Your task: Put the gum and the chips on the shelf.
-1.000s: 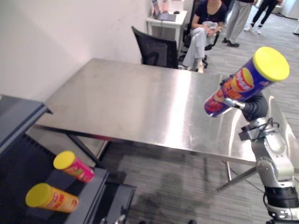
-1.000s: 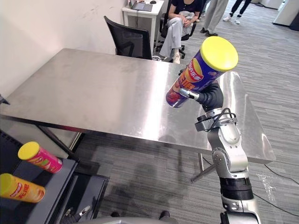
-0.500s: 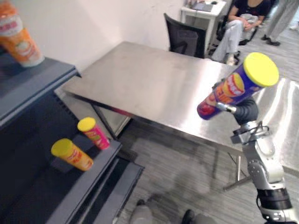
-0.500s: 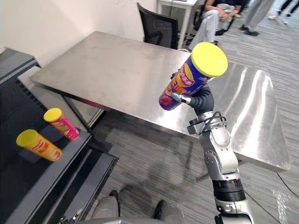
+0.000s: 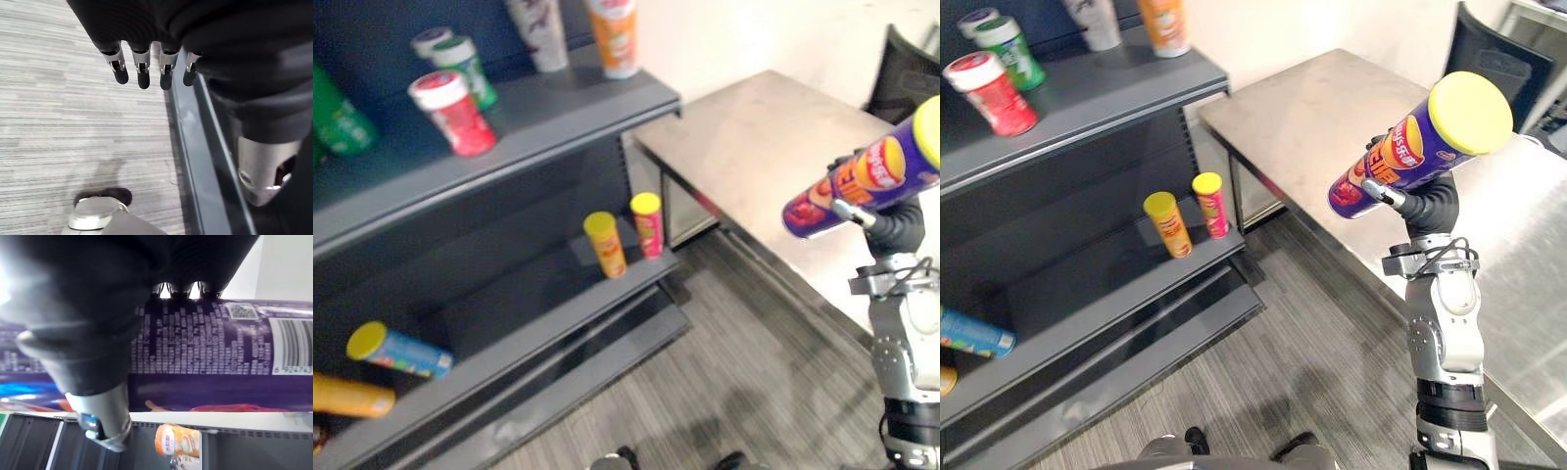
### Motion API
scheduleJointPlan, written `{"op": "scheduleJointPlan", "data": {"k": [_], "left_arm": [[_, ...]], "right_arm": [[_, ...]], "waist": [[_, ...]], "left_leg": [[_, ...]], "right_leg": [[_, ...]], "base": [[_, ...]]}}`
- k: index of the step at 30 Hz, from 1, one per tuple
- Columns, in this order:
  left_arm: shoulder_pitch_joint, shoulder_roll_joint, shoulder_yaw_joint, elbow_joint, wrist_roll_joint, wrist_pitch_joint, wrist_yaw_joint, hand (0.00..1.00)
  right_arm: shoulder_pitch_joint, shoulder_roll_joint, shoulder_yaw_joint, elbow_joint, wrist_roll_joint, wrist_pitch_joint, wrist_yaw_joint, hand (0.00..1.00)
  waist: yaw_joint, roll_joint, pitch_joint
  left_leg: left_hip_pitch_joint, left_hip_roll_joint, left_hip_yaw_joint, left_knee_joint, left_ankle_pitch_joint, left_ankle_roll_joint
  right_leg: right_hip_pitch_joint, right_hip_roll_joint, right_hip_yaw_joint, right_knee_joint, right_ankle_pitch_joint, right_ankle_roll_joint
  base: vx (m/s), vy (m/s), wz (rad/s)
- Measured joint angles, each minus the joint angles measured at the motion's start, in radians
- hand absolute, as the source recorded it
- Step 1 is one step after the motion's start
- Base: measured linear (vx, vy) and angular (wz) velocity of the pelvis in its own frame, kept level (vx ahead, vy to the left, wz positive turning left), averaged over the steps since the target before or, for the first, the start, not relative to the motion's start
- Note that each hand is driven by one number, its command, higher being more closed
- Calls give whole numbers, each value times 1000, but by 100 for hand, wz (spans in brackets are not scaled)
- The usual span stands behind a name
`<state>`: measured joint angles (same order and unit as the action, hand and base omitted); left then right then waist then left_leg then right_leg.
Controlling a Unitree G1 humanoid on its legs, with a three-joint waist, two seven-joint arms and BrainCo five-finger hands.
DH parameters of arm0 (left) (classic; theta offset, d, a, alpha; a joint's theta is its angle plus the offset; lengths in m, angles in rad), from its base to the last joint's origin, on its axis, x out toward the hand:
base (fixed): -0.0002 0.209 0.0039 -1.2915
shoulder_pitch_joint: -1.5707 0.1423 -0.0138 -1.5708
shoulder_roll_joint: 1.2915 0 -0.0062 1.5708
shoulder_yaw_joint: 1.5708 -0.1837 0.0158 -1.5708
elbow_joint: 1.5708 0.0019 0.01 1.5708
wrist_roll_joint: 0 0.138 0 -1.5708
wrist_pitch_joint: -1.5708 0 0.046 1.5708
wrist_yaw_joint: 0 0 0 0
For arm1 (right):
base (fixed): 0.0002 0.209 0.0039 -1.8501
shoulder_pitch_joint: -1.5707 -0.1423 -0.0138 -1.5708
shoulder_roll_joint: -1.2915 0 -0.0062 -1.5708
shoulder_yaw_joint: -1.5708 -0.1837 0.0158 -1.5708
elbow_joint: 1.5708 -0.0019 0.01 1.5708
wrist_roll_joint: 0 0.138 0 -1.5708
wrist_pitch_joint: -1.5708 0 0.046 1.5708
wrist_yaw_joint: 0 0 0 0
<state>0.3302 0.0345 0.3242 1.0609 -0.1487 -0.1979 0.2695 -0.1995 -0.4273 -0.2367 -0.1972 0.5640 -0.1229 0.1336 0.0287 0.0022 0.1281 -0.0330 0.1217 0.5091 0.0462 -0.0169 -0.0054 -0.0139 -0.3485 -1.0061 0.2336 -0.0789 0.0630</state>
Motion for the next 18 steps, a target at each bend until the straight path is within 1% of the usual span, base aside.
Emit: {"op": "scheduleJointPlan", "data": {"k": [1, 2, 3, 5, 6, 8, 9, 10, 11, 14, 16, 18], "left_arm": [[0, 0, -6, 3, 12, 0, 1, 0], [0, 1, -9, 3, 16, 1, 1, 0], [0, 2, -19, 2, 16, 5, 2, 0], [0, 4, -37, -9, 16, 10, 2, 0], [1, 7, -45, -15, 15, 14, 2, 0], [10, 15, -45, -33, 14, 14, 1, 0], [12, 21, -45, -39, 14, 13, 1, 0], [14, 25, -45, -39, 14, 13, 1, 0], [18, 31, -45, -40, 12, 13, 0, 0], [19, 42, -44, -41, 12, 13, -2, 0], [19, 42, -43, -42, 11, 13, -4, 0], [15, 41, -43, -45, -1, 12, -10, 0]], "right_arm": [[0, 5, 0, 1, -4, 1, -15, 100], [0, 12, 0, 7, -13, 1, -25, 100], [0, 20, 0, 14, -18, 4, -40, 100], [0, 21, 0, 15, -22, 4, -60, 100], [0, 23, 0, 16, -46, 4, -65, 100], [0, 33, 0, 16, -67, 3, -71, 100], [1, 39, 0, 16, -80, 0, -76, 100], [1, 45, 0, 16, -84, -2, -77, 100], [7, 55, 0, 15, -84, -13, -78, 100], [8, 58, 0, 11, -85, -23, -51, 100], [9, 58, 1, 11, -84, -23, -27, 100], [8, 58, 8, 9, -83, -24, 18, 100]], "waist": [[1, 1, -1], [1, -5, -2], [0, -12, -8], [1, -18, -13], [1, -18, -13], [0, -22, -11], [2, -25, -10], [3, -26, -10], [4, -29, -10], [11, -40, 1], [13, -39, 4], [17, -38, 12]], "left_leg": [[14, -14, -1, -47, 6, -9], [28, -33, -7, -82, 19, -19], [38, -58, -20, -107, 31, -7], [42, -85, -31, -120, 35, 0], [48, -99, -37, -133, 40, 7], [49, -110, -48, -146, 40, 14], [44, -113, -51, -147, 29, 19], [43, -114, -51, -147, 23, 26], [41, -113, -50, -147, 20, 30], [31, -104, -12, -147, 20, 30], [26, -91, 10, -143, 21, 28], [18, -71, 24, -128, 22, 21]], "right_leg": [[-1, -10, -10, 16, 7, 0], [-2, -30, -13, 38, 9, 1], [-1, -54, -13, 60, 15, 4], [0, -80, -5, 78, 30, 4], [0, -93, 8, 84, 47, -1], [-1, -99, 32, 81, 69, -4], [-1, -100, 44, 79, 79, -6], [-1, -99, 54, 76, 83, -5], [-1, -89, 76, 57, 89, -5], [0, -53, 110, -11, 90, -3], [0, -35, 112, -36, 97, 7], [0, -12, 112, -55, 98, 10]], "base": [[-21, 215, 51], [-13, 200, 42], [-13, 140, 36], [-24, 154, 30], [-27, 148, 22], [-39, 125, 14], [-44, 93, 10], [-49, 72, 7], [-5, 23, 5], [24, -30, -6], [48, -72, -10], [64, -89, -12]]}}
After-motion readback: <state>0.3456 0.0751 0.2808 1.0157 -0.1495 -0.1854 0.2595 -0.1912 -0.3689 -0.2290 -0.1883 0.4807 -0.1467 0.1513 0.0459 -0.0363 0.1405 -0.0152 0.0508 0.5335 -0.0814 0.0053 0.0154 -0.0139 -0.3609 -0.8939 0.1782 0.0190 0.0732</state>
